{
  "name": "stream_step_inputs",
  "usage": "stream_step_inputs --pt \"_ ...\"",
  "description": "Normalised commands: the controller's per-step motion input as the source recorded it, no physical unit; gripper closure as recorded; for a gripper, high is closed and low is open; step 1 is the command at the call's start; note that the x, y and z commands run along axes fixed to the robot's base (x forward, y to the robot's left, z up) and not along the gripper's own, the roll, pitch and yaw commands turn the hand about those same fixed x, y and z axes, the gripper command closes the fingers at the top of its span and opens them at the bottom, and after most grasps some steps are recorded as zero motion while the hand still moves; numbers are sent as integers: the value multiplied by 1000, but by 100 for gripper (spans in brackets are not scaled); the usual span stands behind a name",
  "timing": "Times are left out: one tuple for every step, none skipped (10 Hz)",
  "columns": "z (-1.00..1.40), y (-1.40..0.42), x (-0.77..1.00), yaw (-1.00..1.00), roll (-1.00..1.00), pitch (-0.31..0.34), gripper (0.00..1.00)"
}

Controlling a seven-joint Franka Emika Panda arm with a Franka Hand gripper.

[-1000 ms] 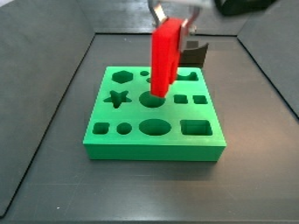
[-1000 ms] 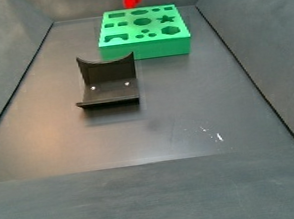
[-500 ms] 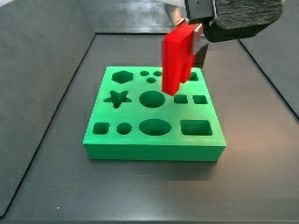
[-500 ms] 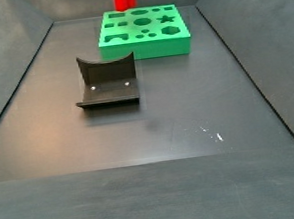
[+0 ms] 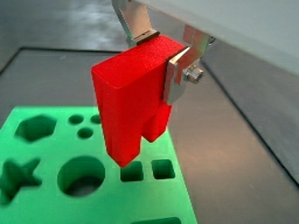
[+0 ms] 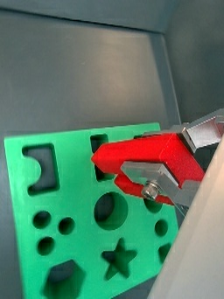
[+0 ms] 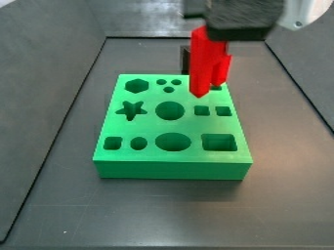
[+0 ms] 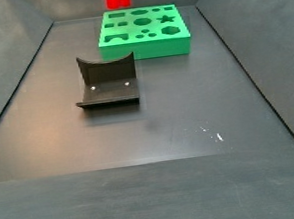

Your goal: Insert the double-square object.

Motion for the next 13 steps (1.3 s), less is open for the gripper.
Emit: stream_step_inputs --pt "174 0 9 -1000 87 -44 100" --pt "171 0 0 -1000 46 -26 100" --pt "169 0 160 -951 -43 0 100" --pt "0 0 609 -591 -139 0 100" --pt "-80 0 449 -731 -87 0 100" --pt "-314 34 331 -723 0 51 100" --pt "-317 51 191 -717 0 154 100" --pt "-343 0 169 -586 13 273 100" --pt "-231 0 197 -440 100 331 100" --pt "-46 -49 57 0 47 91 100" --pt "0 0 0 0 10 0 100" --pt "-229 0 0 -69 0 130 100" --pt "-303 0 -80 -429 -131 263 100"
